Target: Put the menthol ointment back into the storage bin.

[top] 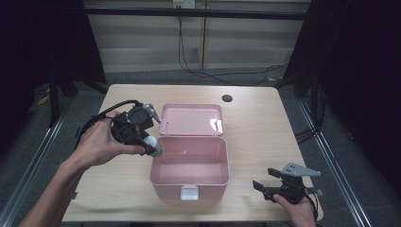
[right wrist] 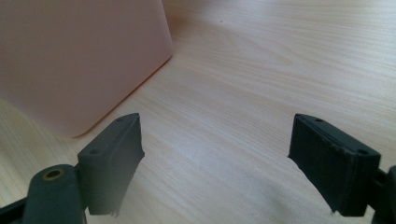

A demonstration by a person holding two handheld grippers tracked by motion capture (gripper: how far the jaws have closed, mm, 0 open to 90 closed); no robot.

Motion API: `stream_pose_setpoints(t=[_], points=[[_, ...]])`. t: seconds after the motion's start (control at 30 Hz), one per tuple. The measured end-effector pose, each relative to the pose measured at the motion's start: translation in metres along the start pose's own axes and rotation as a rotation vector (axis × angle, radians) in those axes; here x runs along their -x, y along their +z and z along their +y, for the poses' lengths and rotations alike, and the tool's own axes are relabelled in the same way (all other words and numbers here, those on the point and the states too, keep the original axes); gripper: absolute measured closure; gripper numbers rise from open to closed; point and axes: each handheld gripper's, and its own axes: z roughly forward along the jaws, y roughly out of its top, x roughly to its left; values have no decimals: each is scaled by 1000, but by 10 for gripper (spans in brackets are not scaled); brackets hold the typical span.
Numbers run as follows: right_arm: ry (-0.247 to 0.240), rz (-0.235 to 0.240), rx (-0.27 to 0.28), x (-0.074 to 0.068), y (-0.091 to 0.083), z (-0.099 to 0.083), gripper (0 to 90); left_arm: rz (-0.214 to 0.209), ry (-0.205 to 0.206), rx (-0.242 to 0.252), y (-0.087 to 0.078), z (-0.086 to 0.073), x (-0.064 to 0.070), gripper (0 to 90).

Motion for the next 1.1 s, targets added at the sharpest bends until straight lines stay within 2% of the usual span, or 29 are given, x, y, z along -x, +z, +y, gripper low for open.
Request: stream_pose_setpoints(t=[0.17,0.2,0.3,0.5,0.57,0.87,0.93,0.97,1.0,1.1], points=[[0,1,1,0,0,0,170,-5,17,-12,6,10,2,511],[0,0,0,0,0,0,169,-10,35,-9,8,15,4,511],[1,1,0,1,0,0,169,-19,37,-12,11,19,6,511],[0,2,-1,1,0,0,168,-15,82,-27,19,34,12,511],[3,3,0,1,-1,0,168,-28,102,-21,23,40,13,510],[1,8,0,2,0,0,167,-22,124,-40,36,54,18,511],[2,8,0,1,0,0,167,-48,137,-31,40,59,18,510],[5,8,-1,1,0,0,167,-48,137,-31,40,59,18,510],[7,8,0,2,0,0,166,-45,135,-44,46,60,19,510],[6,8,-1,2,0,-1,166,-47,140,-67,50,62,18,510]])
